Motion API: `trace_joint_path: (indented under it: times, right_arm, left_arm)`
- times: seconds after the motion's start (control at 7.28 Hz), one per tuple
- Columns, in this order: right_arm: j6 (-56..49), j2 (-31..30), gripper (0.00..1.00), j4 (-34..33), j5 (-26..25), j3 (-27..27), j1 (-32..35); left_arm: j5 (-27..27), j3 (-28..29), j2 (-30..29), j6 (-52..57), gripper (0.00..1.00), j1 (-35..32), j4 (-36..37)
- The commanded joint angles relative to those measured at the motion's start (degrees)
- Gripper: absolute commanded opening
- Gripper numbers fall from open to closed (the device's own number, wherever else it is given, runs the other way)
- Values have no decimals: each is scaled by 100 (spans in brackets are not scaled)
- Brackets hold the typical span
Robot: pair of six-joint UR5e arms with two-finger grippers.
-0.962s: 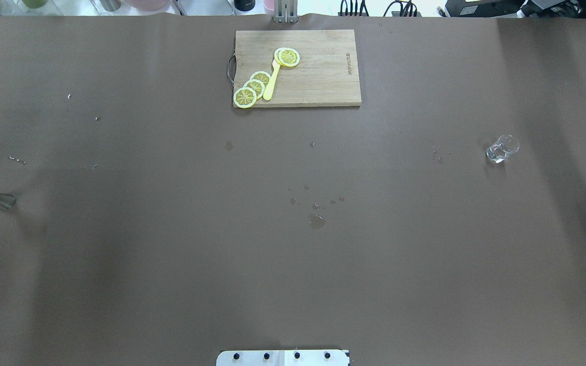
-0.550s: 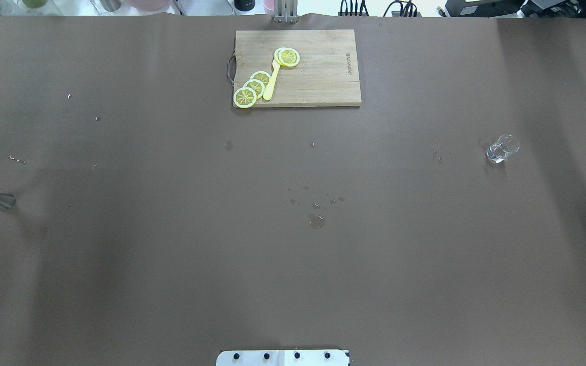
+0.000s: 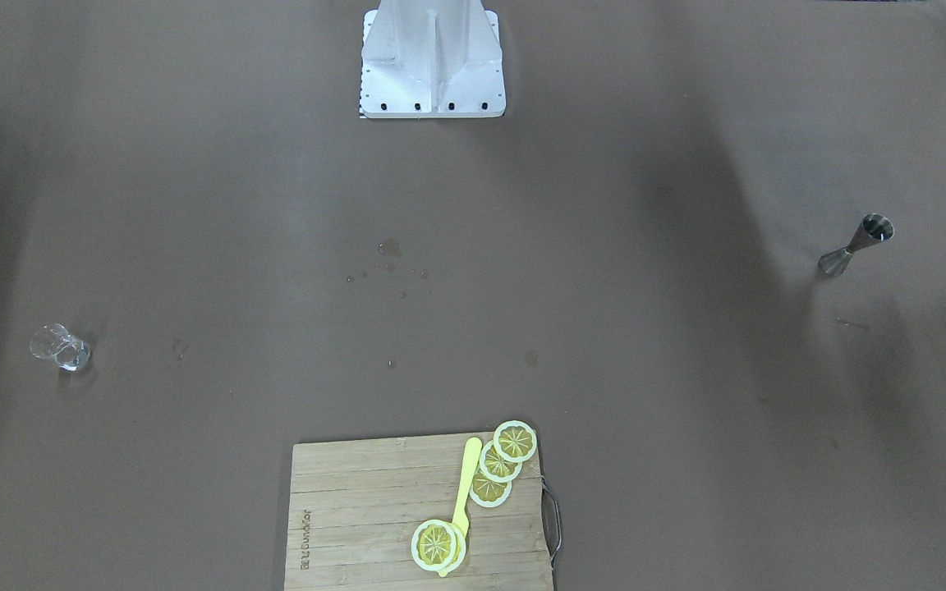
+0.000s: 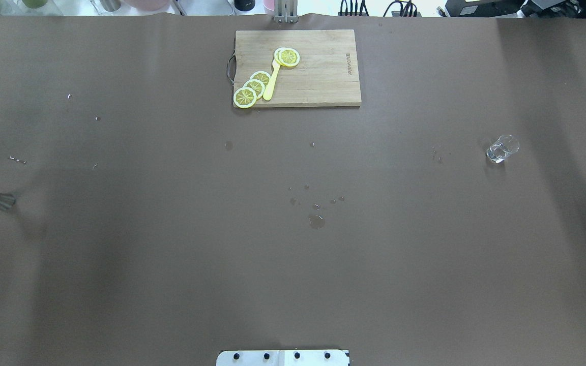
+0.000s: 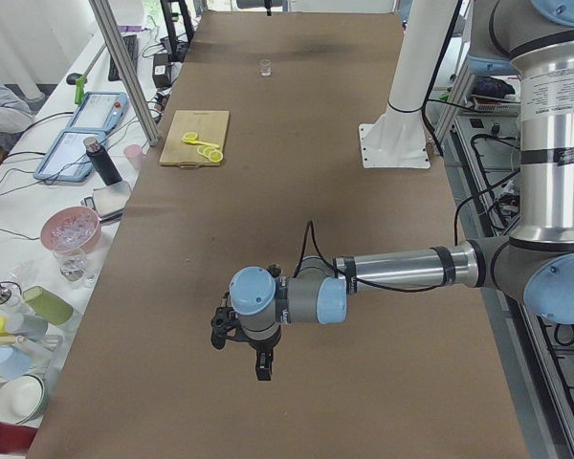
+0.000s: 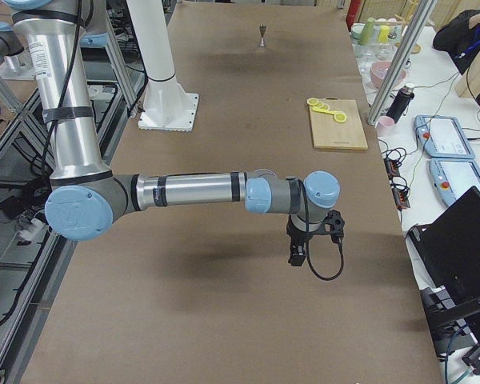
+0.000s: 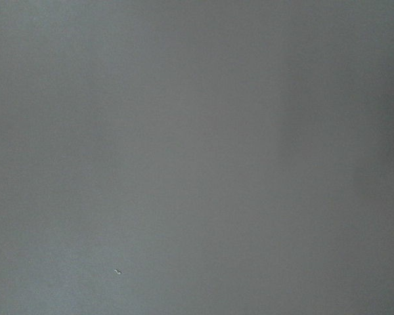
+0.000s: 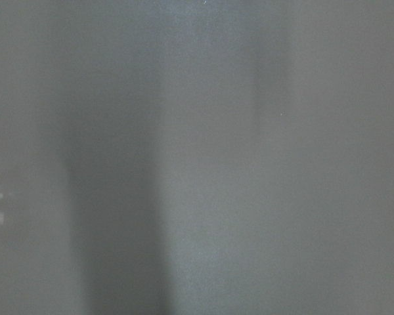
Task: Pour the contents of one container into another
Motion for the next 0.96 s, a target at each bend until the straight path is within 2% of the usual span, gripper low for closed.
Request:
trace_joint_path:
  times: [0.0, 0.82]
  right_arm:
    - [0, 0, 100, -7, -3, 0, 0]
    - [0, -9, 100, -33, 6, 44, 0]
  left_arm:
    - [-10, 0, -24, -9, 99, 0, -10]
    - [-71, -26, -68, -26, 99, 0, -19]
